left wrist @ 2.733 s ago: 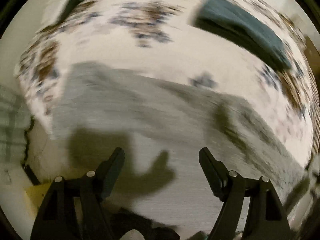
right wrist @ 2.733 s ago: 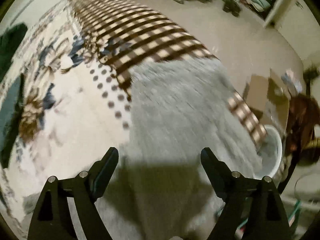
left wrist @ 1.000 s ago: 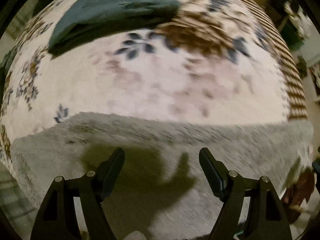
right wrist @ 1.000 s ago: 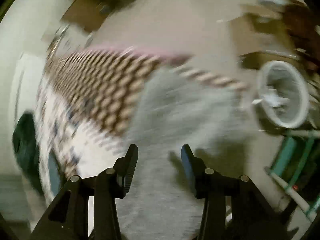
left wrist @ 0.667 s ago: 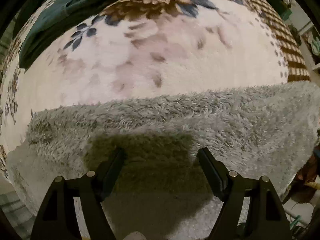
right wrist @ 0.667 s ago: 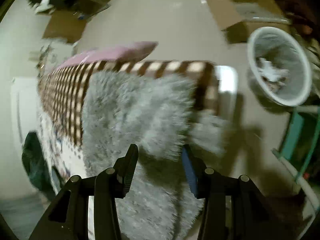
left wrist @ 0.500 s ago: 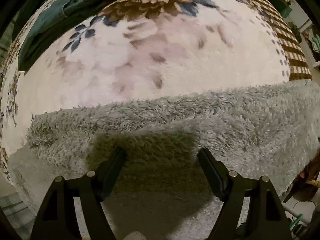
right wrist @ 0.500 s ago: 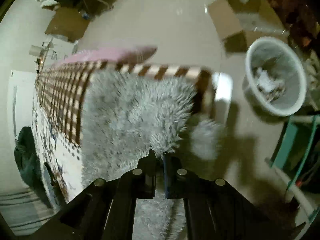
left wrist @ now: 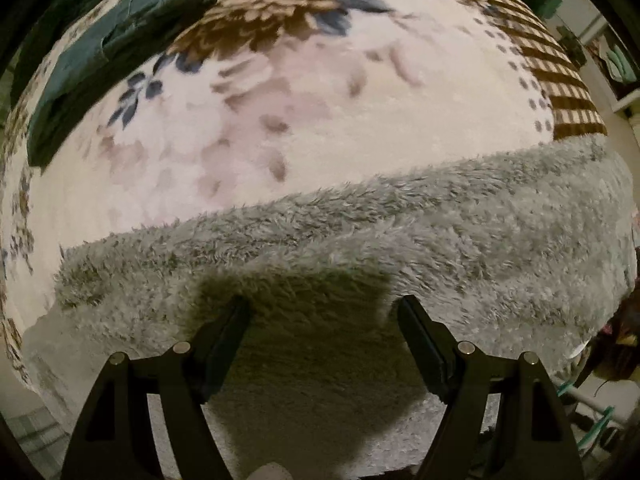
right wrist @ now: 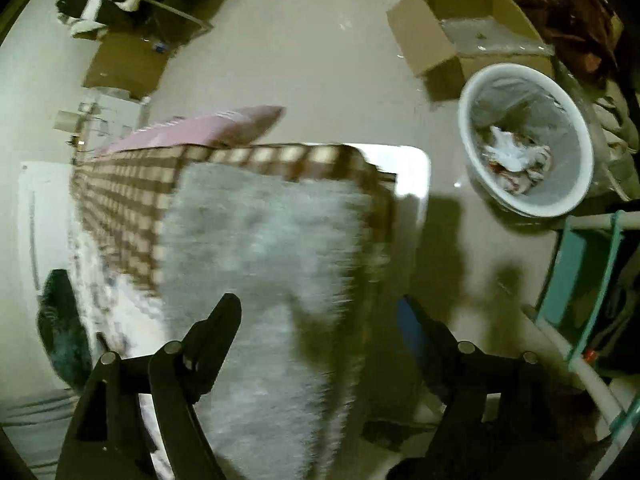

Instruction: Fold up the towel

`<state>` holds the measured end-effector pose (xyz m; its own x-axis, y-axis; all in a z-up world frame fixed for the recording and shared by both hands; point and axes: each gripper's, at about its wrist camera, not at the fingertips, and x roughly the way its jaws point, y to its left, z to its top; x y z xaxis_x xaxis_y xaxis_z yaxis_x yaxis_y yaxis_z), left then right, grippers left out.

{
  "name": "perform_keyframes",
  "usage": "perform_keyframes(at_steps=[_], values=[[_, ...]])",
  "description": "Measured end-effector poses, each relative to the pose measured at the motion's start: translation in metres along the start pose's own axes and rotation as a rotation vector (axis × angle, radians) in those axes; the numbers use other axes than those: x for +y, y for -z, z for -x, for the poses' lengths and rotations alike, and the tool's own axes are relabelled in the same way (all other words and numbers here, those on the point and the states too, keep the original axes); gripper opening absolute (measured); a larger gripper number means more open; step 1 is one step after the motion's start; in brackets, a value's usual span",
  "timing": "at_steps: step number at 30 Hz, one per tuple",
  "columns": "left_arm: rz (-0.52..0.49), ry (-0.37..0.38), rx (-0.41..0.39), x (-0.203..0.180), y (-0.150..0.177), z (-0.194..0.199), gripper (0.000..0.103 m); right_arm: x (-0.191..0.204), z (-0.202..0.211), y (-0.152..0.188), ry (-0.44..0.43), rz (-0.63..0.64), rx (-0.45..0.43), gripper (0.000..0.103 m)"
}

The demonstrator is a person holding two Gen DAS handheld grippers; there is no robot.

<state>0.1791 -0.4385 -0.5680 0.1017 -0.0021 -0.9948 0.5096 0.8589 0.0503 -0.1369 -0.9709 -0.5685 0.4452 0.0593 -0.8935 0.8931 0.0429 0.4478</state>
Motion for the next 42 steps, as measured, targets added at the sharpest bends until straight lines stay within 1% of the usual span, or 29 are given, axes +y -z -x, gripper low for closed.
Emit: perform_keyframes(at_steps=[2,3,6,8,11,12,14,15,16,17,20,22,24,25,26,27,28,30,31,32,33,34,35,36,38,39,40,41,42], values=[[-0.012,-0.013,-0.015,-0.009,-0.005,-0.001,0.076,0.033,0.001,0.002,-0.053,0.043,0.028,0.082],[-0.012,-0.02,-0.019,-0.012,-0.007,-0.002,0.076,0.05,-0.003,0.004,-0.055,0.073,0.053,0.082],[-0.009,-0.038,-0.017,-0.024,-0.024,-0.015,0.075,0.102,-0.038,0.017,-0.014,0.145,0.194,0.082],[-0.017,-0.036,0.0,-0.026,-0.033,-0.022,0.075,0.126,-0.066,0.029,0.021,0.162,0.287,0.082],[-0.056,-0.03,-0.014,-0.035,-0.045,-0.026,0.074,0.152,-0.11,0.059,0.079,0.166,0.423,0.08],[-0.079,-0.027,-0.024,-0.04,-0.048,-0.03,0.069,0.155,-0.118,0.065,0.093,0.169,0.429,0.071],[-0.101,0.018,-0.043,-0.044,-0.054,-0.031,0.03,0.16,-0.129,0.075,0.122,0.189,0.419,0.036],[-0.114,0.039,-0.051,-0.049,-0.055,-0.033,0.025,0.162,-0.132,0.079,0.136,0.203,0.405,0.013],[-0.133,0.041,-0.07,-0.054,-0.055,-0.031,0.014,0.164,-0.13,0.081,0.143,0.213,0.377,0.013],[-0.146,0.045,-0.087,-0.059,-0.054,-0.03,0.006,0.167,-0.127,0.082,0.143,0.226,0.35,0.012],[-0.13,0.054,-0.119,-0.06,-0.055,-0.02,0.005,0.178,-0.114,0.084,0.125,0.26,0.301,0.01],[-0.097,0.065,-0.127,-0.055,-0.059,-0.017,0.005,0.183,-0.11,0.083,0.114,0.277,0.287,0.01],[-0.058,0.054,-0.127,-0.05,-0.067,-0.021,0.005,0.187,-0.118,0.08,0.116,0.297,0.311,0.01],[-0.046,0.052,-0.112,-0.048,-0.073,-0.024,0.005,0.19,-0.123,0.079,0.113,0.315,0.325,0.015],[-0.03,0.066,-0.087,-0.045,-0.077,-0.028,0.006,0.19,-0.126,0.077,0.112,0.35,0.334,0.015],[-0.002,0.096,-0.069,-0.039,-0.084,-0.03,0.006,0.187,-0.124,0.077,0.104,0.362,0.344,0.023],[0.025,0.121,-0.062,-0.037,-0.086,-0.028,0.006,0.179,-0.115,0.073,0.059,0.353,0.348,0.036],[0.07,0.169,-0.072,-0.031,-0.088,-0.018,0.007,0.162,-0.091,0.066,-0.006,0.321,0.307,0.053],[0.088,0.19,-0.082,-0.032,-0.088,-0.013,0.01,0.15,-0.075,0.062,-0.014,0.303,0.266,0.054],[0.094,0.21,-0.087,-0.034,-0.088,-0.008,0.02,0.132,-0.054,0.055,-0.016,0.272,0.207,0.054],[0.097,0.226,-0.087,-0.035,-0.092,-0.005,0.024,0.116,-0.037,0.049,-0.005,0.237,0.157,0.054],[0.103,0.243,-0.087,-0.042,-0.091,-0.002,0.035,0.094,-0.021,0.041,0.022,0.183,0.102,0.054],[0.1,0.252,-0.085,-0.045,-0.093,-0.002,0.049,0.082,-0.015,0.038,0.038,0.146,0.077,0.054],[0.093,0.259,-0.083,-0.05,-0.095,-0.003,0.053,0.061,-0.009,0.029,0.059,0.084,0.056,0.054],[0.062,0.257,-0.067,-0.067,-0.093,-0.008,0.062,0.029,-0.016,0.012,0.066,-0.015,0.075,0.054],[0.042,0.257,-0.051,-0.078,-0.088,-0.011,0.062,0.021,-0.021,0.006,0.062,-0.032,0.086,0.054],[0.028,0.252,-0.043,-0.073,-0.076,-0.01,0.062,0.019,-0.028,0.003,0.055,-0.031,0.09,0.054],[0.009,0.243,-0.035,-0.08,-0.073,-0.013,0.062,0.019,-0.033,-0.001,0.026,-0.006,0.09,0.054],[-0.007,0.236,-0.029,-0.082,-0.065,-0.012,0.062,0.019,-0.035,-0.005,0.009,0.021,0.078,0.039]])
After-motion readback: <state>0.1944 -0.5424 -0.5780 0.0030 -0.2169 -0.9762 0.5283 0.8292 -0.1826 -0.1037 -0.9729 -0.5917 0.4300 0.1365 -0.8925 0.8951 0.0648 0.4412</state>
